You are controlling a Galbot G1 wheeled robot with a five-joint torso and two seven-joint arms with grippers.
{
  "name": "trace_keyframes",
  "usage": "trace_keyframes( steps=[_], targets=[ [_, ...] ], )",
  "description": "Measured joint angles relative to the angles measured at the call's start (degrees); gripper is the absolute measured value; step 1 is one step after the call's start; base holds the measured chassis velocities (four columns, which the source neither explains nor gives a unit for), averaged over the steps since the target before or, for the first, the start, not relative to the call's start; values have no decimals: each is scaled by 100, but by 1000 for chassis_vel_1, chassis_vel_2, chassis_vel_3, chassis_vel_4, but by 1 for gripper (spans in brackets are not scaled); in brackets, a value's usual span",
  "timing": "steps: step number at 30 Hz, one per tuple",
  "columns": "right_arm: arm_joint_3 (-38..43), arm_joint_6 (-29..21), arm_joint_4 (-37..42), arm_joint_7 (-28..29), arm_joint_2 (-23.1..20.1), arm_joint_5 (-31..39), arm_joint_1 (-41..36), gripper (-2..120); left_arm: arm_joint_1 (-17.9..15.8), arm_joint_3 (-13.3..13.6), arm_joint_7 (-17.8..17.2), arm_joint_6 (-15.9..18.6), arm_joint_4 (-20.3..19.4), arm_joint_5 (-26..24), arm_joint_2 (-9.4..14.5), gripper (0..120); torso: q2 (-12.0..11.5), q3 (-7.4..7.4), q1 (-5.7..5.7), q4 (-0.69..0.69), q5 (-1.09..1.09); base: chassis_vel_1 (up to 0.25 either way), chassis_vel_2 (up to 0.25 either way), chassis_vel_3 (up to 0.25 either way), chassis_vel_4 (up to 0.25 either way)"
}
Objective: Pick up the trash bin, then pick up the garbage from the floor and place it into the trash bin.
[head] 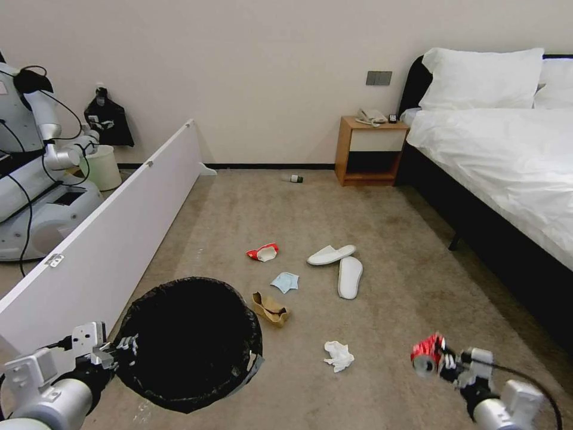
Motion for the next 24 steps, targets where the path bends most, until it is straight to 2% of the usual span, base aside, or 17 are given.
trace_keyframes(
  steps=[2, 3, 6, 7, 8, 9, 12, 13, 15, 18, 19, 20, 23, 24],
  targets=[
    [19, 76, 449, -86, -461, 291, 63, 6, -31, 92, -45, 0, -7, -12, 40, 5, 0, 0, 0, -2, 0, 0, 0, 0, 0],
    [19, 76, 449, -86, -461, 291, 63, 6, -31, 92, -45, 0, -7, -12, 40, 5, 0, 0, 0, -2, 0, 0, 0, 0, 0],
    [-140, 231, 756, -202, -1497, 705, 439, 5, -55, 162, -63, 0, -8, -7, 90, 5, 0, 0, 0, 3, 1, 0, 0, 0, 0],
    [-140, 231, 756, -202, -1497, 705, 439, 5, -55, 162, -63, 0, -8, -7, 90, 5, 0, 0, 0, 3, 1, 0, 0, 0, 0],
    [-204, 299, 807, -246, -1790, 904, 614, 5, -57, 183, -67, 0, -8, 6, 97, 5, 0, 0, 0, 1, 2, 0, 0, 0, 0],
    [-204, 299, 807, -246, -1790, 904, 614, 5, -57, 183, -67, 0, -8, 6, 97, 5, 0, 0, 0, 1, 2, 0, 0, 0, 0],
    [-503, 627, 846, -534, -2712, 1392, 1321, 5, -46, 280, -76, 0, -35, 83, 98, 5, 0, 0, 0, 1, 1, 0, 0, 0, 0],
    [-503, 627, 846, -534, -2712, 1392, 1321, 5, -46, 280, -76, 0, -35, 83, 98, 5, 0, 0, 0, 1, 1, 0, 0, 0, 0],
    [-796, 838, 775, -742, -3135, 1533, 1792, 5, -43, 318, -91, 0, -46, 103, 98, 5, 0, 0, 0, 0, 0, 0, 0, 0, 0],
    [-872, 876, 754, -784, -3203, 1554, 1906, 5, -43, 324, -92, 0, -46, 108, 98, 5, 0, 0, 0, 1, 0, 0, 0, 0, 0],
    [-1336, 1057, 619, -958, -3423, 1632, 2545, 5, -47, 351, -107, 0, -49, 126, 90, 5, 0, 0, 0, 0, -1, 0, 0, 0, 0],
    [-1945, 1166, 462, -1134, -3416, 1730, 3321, 5, -48, 372, -114, 0, -56, 142, 62, 5, 0, 0, 0, 1, 0, 0, 0, 0, 0],
    [-2364, 1193, 366, -1208, -3283, 1773, 3749, 5, -46, 385, -117, 0, -61, 155, 47, 5, 0, 0, 0, 0, -1, 0, 0, 0, 0],
    [-2877, 1216, 216, -1254, -3047, 1785, 4220, 5, -29, 394, -118, 0, -74, 165, 39, 5, 0, 1, 1, 2, 1, 0, 0, 0, 0]
  ],
)
